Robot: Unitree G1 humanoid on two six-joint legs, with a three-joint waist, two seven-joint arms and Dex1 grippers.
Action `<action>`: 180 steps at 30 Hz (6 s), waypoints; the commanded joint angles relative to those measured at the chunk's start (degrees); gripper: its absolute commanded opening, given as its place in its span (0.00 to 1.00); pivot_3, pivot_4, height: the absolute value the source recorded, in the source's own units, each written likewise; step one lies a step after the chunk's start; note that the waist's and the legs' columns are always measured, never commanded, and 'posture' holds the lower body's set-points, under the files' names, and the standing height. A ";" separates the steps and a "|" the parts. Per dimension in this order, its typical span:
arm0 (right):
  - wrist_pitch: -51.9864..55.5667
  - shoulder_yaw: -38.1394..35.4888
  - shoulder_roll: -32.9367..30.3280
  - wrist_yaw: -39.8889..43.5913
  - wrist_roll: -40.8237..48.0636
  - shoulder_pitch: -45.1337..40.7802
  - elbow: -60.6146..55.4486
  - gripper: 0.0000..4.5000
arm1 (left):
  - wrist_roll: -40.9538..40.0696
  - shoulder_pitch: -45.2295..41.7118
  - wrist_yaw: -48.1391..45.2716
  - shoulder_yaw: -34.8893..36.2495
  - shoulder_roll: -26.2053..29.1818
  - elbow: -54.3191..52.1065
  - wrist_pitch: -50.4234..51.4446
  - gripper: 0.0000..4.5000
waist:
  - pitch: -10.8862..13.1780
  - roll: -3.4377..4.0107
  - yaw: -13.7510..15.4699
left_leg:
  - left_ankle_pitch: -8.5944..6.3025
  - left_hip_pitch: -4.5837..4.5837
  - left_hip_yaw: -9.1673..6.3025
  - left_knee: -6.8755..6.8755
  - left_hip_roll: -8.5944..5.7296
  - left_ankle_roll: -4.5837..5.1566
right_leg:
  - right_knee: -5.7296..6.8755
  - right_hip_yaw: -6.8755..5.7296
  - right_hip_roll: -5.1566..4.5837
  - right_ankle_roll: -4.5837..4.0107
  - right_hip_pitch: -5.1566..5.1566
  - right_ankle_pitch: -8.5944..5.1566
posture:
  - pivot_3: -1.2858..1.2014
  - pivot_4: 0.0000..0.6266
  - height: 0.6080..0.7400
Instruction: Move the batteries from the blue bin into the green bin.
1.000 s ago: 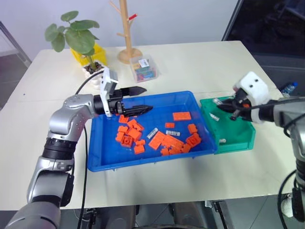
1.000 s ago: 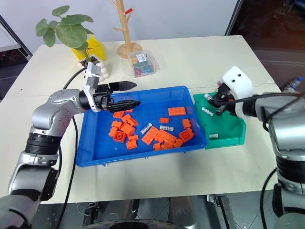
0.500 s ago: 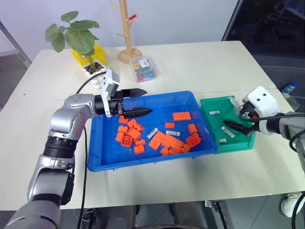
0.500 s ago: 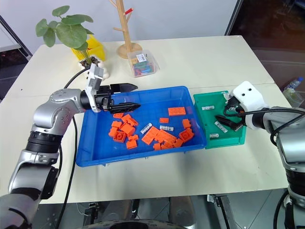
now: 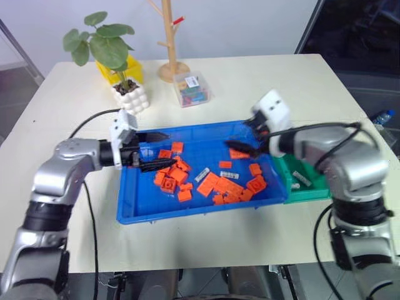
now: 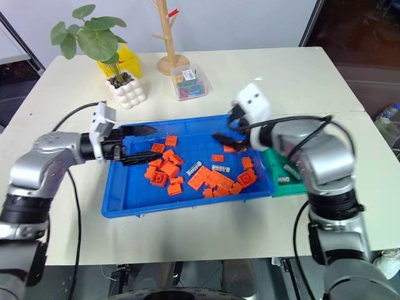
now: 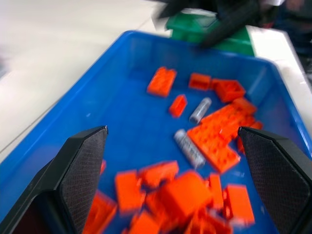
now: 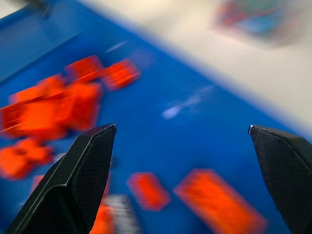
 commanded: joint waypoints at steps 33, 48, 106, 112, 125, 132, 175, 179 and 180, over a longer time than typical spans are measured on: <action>-15.45 17.49 4.18 -0.13 -6.88 0.92 12.60 0.72 | -11.11 9.80 13.34 12.15 5.52 -19.43 9.56 1.00 | -0.01 0.00 0.09 | 0.04 -0.01 0.03 0.01 0.05 -0.06 | 0.08 -0.04 0.08 -0.04 -0.08 0.02 | 0.52 0.24 1.00; -12.86 14.64 6.16 -0.29 -7.28 -3.97 11.13 0.49 | -11.34 9.87 14.16 11.91 4.93 -18.51 8.26 1.00 | -0.01 0.00 0.06 | 0.04 -0.01 0.03 0.01 0.05 -0.06 | 0.08 -0.03 0.08 -0.04 -0.08 0.02 | 0.52 0.24 1.00; 1.21 -10.72 -16.48 -0.74 5.02 -0.08 -2.18 0.99 | -1.24 -10.45 -0.31 -3.53 -8.48 5.08 -1.82 1.00 | -0.02 -0.01 0.26 | 0.03 -0.07 0.12 0.07 0.08 -0.03 | 0.04 -0.03 0.07 -0.02 -0.07 0.04 | 0.52 0.24 1.00; -1.99 -5.64 -13.56 -0.24 4.63 2.51 -0.22 0.99 | -3.04 -7.96 1.46 -1.16 -6.20 -0.09 1.01 1.00 | -0.02 -0.01 0.67 | 0.04 -0.16 0.11 0.13 -0.01 -0.03 | 0.03 -0.03 -0.01 -0.02 -0.10 0.04 | 0.52 0.24 1.00; -8.03 1.82 -15.04 4.75 4.11 6.98 0.81 0.99 | -6.64 -2.34 7.31 3.64 -4.02 -8.39 5.51 1.00 | -0.02 -0.01 0.38 | 0.04 -0.11 0.12 0.13 0.03 -0.03 | 0.07 -0.03 0.03 -0.02 -0.09 0.04 | 0.52 0.24 1.00; -12.55 5.54 -14.61 5.53 1.28 6.60 5.23 0.99 | -7.71 -1.40 9.48 4.48 -3.86 -9.84 6.04 1.00 | -0.03 -0.01 0.39 | 0.04 -0.10 0.12 0.13 0.04 -0.03 | 0.07 -0.03 0.03 -0.02 -0.08 0.04 | 0.52 0.24 1.00; -13.41 2.85 -16.35 8.96 -4.43 -4.07 10.84 0.01 | -11.33 -2.25 9.40 4.14 -2.05 -10.65 6.07 1.00 | -0.04 -0.07 0.54 | 0.02 0.53 0.10 0.11 0.00 -0.02 | -0.08 -0.03 0.01 -0.01 0.61 0.02 | 0.52 0.24 1.00; -9.16 -2.54 -18.99 8.68 -3.29 -9.46 11.36 0.01 | -9.75 -6.07 5.55 0.16 -4.01 -6.51 4.24 1.00 | -0.05 -0.08 0.63 | 0.02 0.55 0.11 0.01 0.03 -0.02 | -0.07 -0.04 0.03 -0.01 0.58 0.01 | 0.52 0.24 1.00; -8.20 -3.66 -19.88 8.56 -3.15 -9.95 11.12 0.01 | -9.25 -7.19 4.58 -0.99 -4.80 -5.13 3.64 1.00 | -0.05 -0.08 0.83 | 0.01 0.55 0.10 -0.03 0.03 -0.01 | -0.09 -0.05 0.03 -0.01 0.58 0.01 | 0.52 0.24 1.00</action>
